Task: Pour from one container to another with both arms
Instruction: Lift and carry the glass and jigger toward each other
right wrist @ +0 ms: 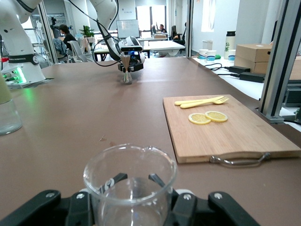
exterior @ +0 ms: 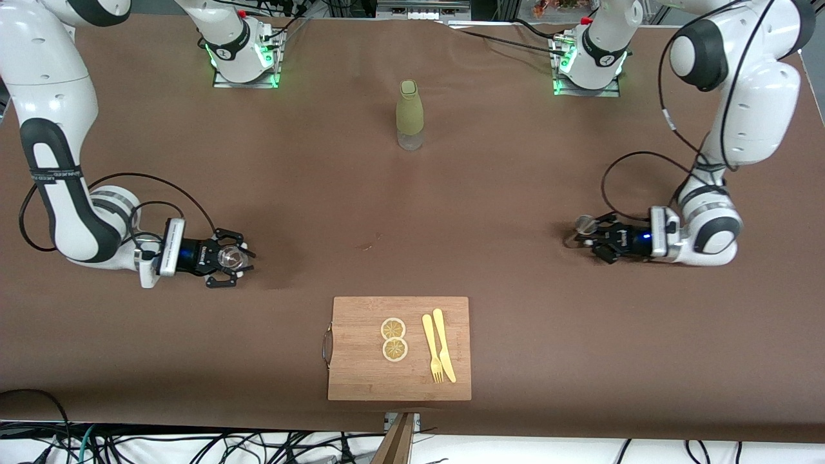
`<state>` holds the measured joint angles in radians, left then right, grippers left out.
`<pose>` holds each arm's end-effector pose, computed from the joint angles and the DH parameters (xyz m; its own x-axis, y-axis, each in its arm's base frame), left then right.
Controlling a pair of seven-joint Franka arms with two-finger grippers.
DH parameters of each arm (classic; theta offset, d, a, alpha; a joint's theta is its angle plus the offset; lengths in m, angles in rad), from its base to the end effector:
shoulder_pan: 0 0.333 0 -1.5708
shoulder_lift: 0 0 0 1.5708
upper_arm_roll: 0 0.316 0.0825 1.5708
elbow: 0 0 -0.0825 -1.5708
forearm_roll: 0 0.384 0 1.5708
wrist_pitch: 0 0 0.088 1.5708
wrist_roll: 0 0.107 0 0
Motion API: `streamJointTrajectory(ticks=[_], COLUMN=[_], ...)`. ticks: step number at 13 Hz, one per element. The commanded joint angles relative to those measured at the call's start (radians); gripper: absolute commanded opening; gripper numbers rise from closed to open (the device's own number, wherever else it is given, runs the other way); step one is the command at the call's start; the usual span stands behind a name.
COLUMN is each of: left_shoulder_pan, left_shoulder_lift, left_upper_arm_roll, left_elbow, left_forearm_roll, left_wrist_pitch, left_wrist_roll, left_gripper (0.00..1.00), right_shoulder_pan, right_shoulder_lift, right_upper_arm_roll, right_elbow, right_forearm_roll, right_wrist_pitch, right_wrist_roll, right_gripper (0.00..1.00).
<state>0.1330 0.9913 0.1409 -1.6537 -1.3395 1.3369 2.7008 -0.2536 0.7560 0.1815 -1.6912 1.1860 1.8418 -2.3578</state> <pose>0.5763 0.0312 0.0618 -0.0136 -0.0145 0.9998 -0.9948 0.1015 -0.0121 0.6437 0.0167 0.1735 0.0433 0.3233 0.9453 0.9990 -0.0246 -0.0374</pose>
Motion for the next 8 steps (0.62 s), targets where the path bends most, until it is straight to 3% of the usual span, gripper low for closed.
streamJointTrajectory(ticks=[1, 8], left_shoulder_pan=[-0.08, -0.289], left_shoulder_lift=[-0.008, -0.01], left_upper_arm_roll=[-0.017, -0.083], left_elbow=[-0.017, -0.017], left_forearm_roll=[-0.117, -0.332], left_wrist_pitch=[0.062, 0.231], left_wrist_roll=[0.036, -0.032], left_gripper=[0.0, 0.0], right_shoulder_pan=[0.058, 0.284], right_shoulder_lift=[-0.119, -0.217], right_upper_arm_roll=[0.015, 0.015], right_elbow=[-0.083, -0.111], right_forearm_roll=[-0.006, -0.009], right_wrist_pitch=[0.072, 0.2], right_wrist_roll=[0.09, 0.412], right_gripper=[0.31, 0.31])
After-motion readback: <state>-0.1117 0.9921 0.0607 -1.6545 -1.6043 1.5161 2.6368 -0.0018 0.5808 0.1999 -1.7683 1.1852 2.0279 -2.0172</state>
